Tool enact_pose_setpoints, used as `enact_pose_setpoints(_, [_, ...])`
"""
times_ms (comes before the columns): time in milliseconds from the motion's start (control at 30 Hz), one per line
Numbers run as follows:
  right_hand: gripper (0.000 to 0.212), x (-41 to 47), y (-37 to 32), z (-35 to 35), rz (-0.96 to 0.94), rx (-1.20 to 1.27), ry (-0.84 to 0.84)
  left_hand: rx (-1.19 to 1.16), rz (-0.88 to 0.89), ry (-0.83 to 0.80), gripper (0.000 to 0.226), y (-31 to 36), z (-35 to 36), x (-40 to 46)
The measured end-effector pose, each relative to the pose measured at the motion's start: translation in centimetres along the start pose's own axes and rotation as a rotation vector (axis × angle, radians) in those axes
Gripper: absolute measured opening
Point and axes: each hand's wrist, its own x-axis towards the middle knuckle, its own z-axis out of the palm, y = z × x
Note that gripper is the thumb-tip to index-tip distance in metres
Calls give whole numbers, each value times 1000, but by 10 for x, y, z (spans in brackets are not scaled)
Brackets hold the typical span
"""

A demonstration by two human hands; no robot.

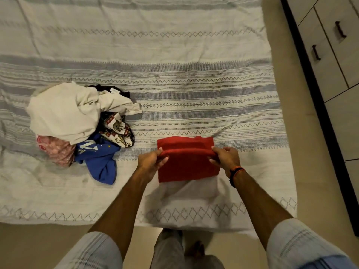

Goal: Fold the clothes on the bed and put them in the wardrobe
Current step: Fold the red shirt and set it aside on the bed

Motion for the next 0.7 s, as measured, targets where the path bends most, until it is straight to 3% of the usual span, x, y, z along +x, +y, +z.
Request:
enact_pose_setpoints(100, [67,16,-13,18,-31,-2,-20,171,90,-23,57,10,11,30])
enact_pose_setpoints(200, [59,23,-8,28,-148,-499,19,625,236,-49,90,8,14,38])
enact_pose_setpoints(300, [60,22,11,35,-346,-988,-130,1007,377,-142,91,-12,12,43])
enact_pose_setpoints(433, [86,36,30,46,-563,-1397,-302,1476,550,-257,107,-41,15,63])
enact_pose_setpoints(567, [105,54,45,50,-629,-1590,-346,1805,605,-215,118,-58,20,83])
enact_pose_setpoints(700, [110,76,60,47,-547,-1609,-362,1850,561,-221,121,-69,22,102])
